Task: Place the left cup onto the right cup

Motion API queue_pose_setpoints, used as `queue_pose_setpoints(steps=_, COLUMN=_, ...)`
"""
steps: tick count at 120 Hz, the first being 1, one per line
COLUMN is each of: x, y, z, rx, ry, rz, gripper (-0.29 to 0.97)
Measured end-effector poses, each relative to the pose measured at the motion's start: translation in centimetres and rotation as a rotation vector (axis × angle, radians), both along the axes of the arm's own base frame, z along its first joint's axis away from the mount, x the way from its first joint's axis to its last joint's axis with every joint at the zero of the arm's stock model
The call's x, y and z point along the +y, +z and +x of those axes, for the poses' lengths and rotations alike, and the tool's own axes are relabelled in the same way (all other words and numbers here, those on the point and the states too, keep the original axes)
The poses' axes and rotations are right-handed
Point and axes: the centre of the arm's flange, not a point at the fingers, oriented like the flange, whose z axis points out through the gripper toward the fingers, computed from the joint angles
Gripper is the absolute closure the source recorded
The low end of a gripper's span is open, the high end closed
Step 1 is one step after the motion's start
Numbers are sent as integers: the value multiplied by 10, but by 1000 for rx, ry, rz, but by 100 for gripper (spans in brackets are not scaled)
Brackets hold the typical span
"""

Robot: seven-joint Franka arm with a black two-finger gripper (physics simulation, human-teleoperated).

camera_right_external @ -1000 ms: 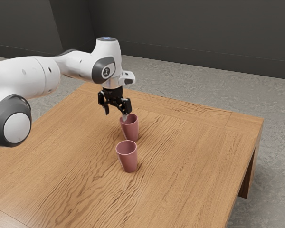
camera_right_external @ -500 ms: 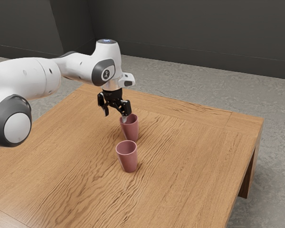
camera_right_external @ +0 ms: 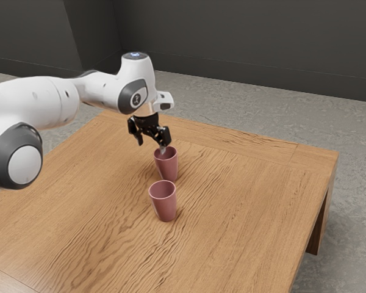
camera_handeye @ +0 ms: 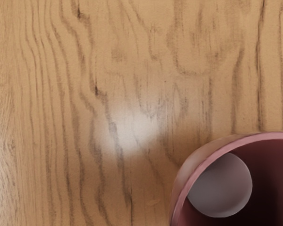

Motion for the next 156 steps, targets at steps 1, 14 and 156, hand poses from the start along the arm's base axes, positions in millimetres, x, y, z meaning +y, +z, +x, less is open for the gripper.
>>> queue_pose_setpoints(steps=1, x=0, y=-1, z=0, rx=0, ry=0, rz=0, gripper=0)
queue_pose_setpoints(steps=14, x=-1, y=-13, z=-2, rx=10, ry=-1, rz=-3, gripper=0)
queue_pose_setpoints(steps=156, x=-4, y=-36, z=-4, rx=16, ry=-2, rz=-4, gripper=72)
